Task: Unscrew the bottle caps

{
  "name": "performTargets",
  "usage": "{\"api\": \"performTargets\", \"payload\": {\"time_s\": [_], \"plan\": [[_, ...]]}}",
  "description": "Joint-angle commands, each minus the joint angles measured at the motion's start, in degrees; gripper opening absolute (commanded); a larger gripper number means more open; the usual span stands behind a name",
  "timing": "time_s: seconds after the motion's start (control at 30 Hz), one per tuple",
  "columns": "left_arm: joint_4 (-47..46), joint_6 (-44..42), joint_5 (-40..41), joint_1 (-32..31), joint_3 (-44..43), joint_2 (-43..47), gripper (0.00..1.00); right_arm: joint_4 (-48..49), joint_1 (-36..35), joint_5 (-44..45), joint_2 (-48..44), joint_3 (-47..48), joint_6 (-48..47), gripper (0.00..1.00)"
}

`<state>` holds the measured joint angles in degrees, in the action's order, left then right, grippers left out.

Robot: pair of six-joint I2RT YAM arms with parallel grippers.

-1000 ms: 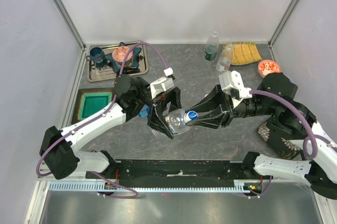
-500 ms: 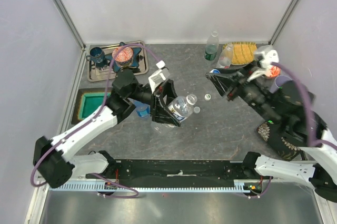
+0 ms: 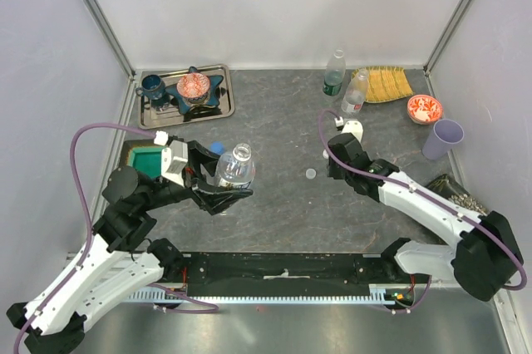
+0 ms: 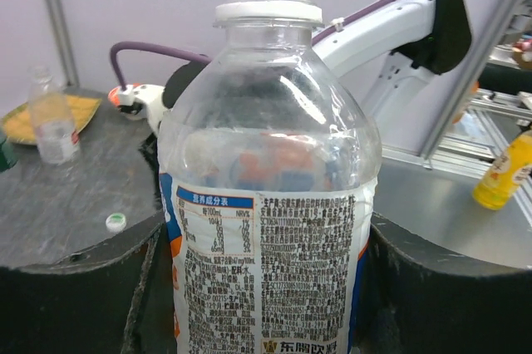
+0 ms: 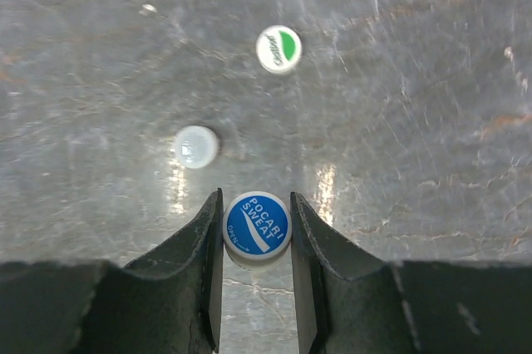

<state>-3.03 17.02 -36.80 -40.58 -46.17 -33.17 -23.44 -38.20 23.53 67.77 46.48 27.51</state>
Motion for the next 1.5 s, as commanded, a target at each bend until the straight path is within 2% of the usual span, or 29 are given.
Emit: {"api": "performTargets", "payload": {"time_s": [0.0, 0.27, 0.9, 1.03, 1.23, 1.47], "plan": [[4.52, -4.18, 6.65, 0.24, 1.96, 1.96, 0.50, 10.24, 3.21, -4.63, 1.05, -4.01, 5.27, 0.00], [3.38, -3.75, 7.62, 0.24, 4.95, 3.20, 0.50, 16.76, 7.96, -6.48, 11.06, -7.28, 5.98, 0.00], [3.29, -3.22, 8.58, 0.24, 6.88, 2.67, 0.51, 18.17, 10.42, -2.78, 23.46, -4.20, 5.63, 0.00], [3.20, -3.13, 8.14, 0.24, 6.97, 2.41, 0.51, 17.55, 10.51, -4.10, 23.03, -4.55, 5.89, 0.20], [1.62, -3.04, 8.06, 0.24, 7.24, 2.49, 0.52, 17.03, 10.51, -5.59, 19.51, -7.54, 6.33, 0.41], [0.65, -2.16, 7.44, 0.24, 7.94, 2.06, 0.52, 17.02, 10.51, -6.74, 16.70, -10.27, 7.12, 0.56]]}}
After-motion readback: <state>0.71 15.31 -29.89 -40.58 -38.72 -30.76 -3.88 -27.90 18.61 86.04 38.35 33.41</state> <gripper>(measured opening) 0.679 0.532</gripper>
